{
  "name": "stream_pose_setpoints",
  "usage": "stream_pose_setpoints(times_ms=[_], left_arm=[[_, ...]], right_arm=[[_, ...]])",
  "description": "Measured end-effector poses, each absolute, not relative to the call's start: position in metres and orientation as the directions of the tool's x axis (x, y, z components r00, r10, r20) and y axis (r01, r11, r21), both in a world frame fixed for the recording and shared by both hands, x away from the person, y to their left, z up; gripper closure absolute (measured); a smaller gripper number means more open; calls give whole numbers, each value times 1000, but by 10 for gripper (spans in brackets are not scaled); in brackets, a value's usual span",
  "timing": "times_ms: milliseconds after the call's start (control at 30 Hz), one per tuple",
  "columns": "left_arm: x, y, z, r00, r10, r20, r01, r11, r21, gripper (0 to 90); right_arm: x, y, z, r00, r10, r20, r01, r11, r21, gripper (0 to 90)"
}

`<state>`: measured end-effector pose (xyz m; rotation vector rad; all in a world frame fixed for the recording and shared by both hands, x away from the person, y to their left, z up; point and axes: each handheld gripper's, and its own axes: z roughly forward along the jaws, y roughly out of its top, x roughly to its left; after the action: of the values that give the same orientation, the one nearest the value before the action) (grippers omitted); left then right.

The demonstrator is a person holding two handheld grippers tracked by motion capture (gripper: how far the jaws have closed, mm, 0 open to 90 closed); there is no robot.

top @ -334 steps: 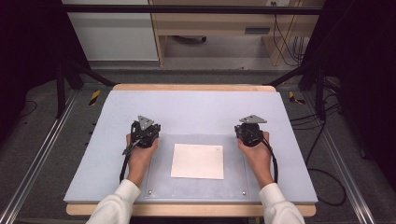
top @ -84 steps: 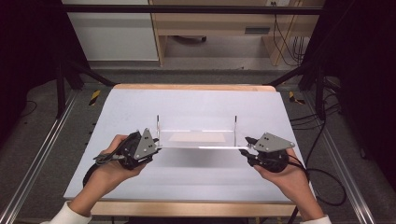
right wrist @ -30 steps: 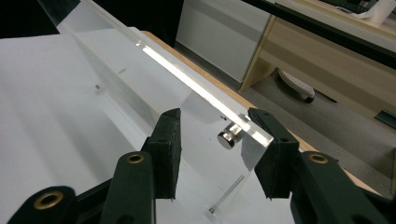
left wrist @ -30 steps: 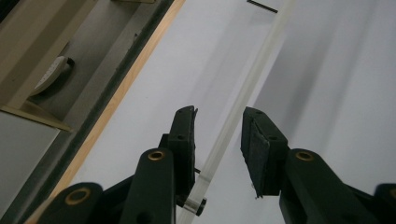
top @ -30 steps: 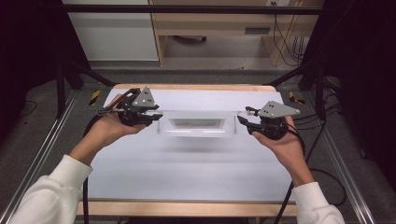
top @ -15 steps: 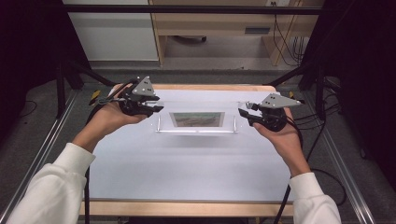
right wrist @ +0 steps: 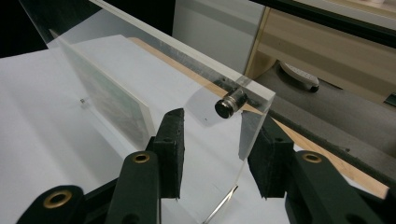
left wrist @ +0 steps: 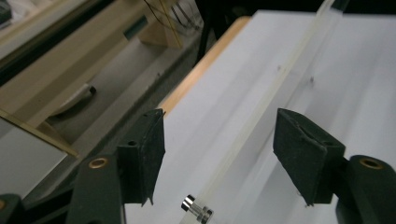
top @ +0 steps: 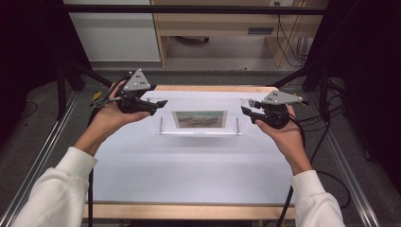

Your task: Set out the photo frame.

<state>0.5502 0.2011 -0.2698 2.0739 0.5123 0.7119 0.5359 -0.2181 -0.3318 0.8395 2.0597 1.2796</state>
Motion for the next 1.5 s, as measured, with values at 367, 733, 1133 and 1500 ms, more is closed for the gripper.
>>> stream_pose_setpoints(times_ms=[367, 733, 1133, 1500], left_arm=[[525, 227, -280, 675, 717, 176, 130, -350, 927, 156], [503, 239, -305, 649, 750, 131, 178, -317, 931, 141], [489, 248, -346, 638, 766, 77, 254, -304, 918, 126], [489, 257, -389, 642, 766, 10, 321, -281, 904, 124]], right_arm=[[543, -216, -329, -632, 763, -132, 230, 348, 909, 590], [546, -216, -328, -629, 767, -125, 239, 345, 908, 588], [548, -214, -326, -622, 772, -128, 253, 353, 901, 583], [558, -213, -325, -603, 791, -108, 269, 329, 905, 575]])
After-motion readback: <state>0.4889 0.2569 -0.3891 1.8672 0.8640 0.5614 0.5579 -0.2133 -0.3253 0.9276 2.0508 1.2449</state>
